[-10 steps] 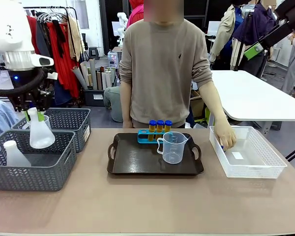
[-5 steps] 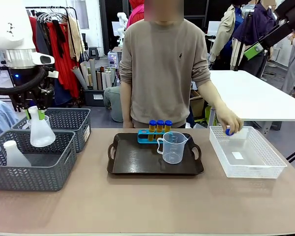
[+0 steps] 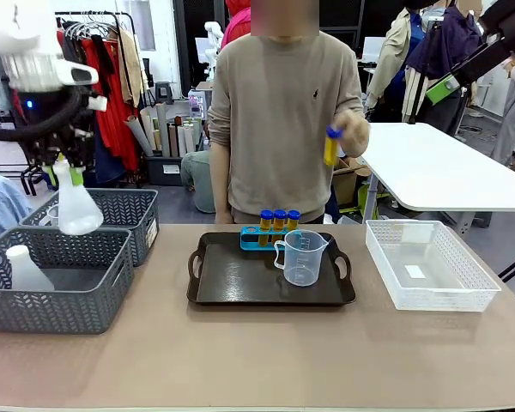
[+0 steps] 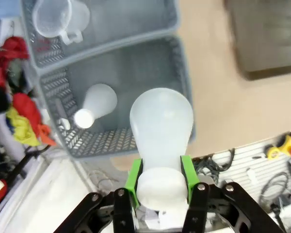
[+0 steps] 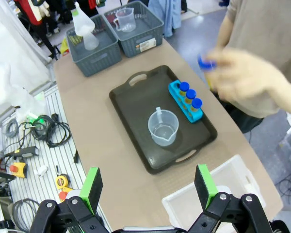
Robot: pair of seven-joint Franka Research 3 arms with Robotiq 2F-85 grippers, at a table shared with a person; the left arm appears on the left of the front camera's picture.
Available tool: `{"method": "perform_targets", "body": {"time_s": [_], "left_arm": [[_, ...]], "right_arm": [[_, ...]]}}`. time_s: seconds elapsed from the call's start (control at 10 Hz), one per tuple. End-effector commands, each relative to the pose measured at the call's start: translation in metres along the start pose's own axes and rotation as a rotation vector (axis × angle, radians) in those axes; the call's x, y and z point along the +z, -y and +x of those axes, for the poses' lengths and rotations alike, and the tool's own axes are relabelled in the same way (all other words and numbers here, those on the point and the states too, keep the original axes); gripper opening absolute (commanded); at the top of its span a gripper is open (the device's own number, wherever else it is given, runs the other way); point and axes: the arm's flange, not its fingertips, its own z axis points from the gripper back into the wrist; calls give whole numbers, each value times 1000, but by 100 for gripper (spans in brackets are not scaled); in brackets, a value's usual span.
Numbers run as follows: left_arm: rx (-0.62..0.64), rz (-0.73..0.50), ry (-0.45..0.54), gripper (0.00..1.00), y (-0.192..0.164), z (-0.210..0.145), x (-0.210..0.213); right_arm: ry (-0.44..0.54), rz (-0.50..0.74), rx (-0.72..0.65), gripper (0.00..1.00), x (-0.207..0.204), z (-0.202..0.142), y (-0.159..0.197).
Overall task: Prepare the laboratory tools.
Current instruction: Pick up one Small flask and place it on the Handle tray.
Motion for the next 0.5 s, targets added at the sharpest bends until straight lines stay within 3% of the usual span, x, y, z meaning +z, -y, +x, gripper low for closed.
{"method": "perform_targets", "body": {"time_s": [0.0,0.4], "left_arm": [[-58,5,30,0,11,1,53],[-240,55,119,0,46,5,154]], "right_arm": [[12,7,10,100,0,2,-1],[12,7,10,100,0,2,-1]]}}
